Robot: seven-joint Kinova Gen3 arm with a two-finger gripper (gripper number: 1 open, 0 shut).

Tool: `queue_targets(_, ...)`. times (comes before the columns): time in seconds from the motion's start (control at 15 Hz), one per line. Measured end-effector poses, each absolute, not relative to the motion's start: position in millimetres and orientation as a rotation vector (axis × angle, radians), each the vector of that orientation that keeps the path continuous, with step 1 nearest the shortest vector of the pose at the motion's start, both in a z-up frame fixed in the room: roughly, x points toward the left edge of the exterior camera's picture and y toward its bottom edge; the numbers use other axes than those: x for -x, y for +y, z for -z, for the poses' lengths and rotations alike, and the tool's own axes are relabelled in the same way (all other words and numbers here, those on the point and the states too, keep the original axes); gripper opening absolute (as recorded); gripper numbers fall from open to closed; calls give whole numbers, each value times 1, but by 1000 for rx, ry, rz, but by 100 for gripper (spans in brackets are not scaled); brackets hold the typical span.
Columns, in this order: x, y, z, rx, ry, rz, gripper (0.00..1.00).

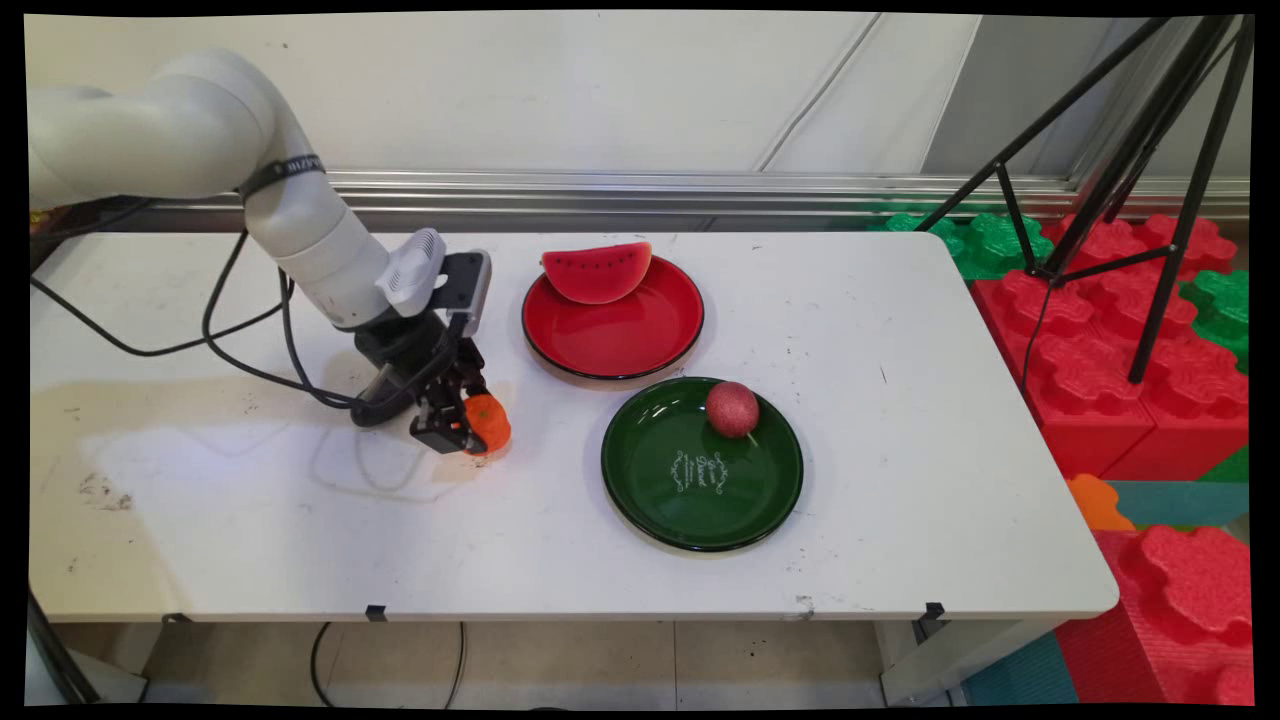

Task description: Place the picked object on the table

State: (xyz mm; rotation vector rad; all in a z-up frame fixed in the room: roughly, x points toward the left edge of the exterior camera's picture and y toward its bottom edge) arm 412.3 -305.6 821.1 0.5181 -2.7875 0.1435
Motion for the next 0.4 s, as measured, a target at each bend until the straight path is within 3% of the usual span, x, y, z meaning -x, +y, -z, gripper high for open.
queue_targets(0.2,-415,-309,-811,-531,-2782,-132,0)
queue_targets(0.27,-415,-310,-809,-534,-2780,-129,100)
queue_targets(0.4,-417,-312,-805,-544,-2771,-126,100)
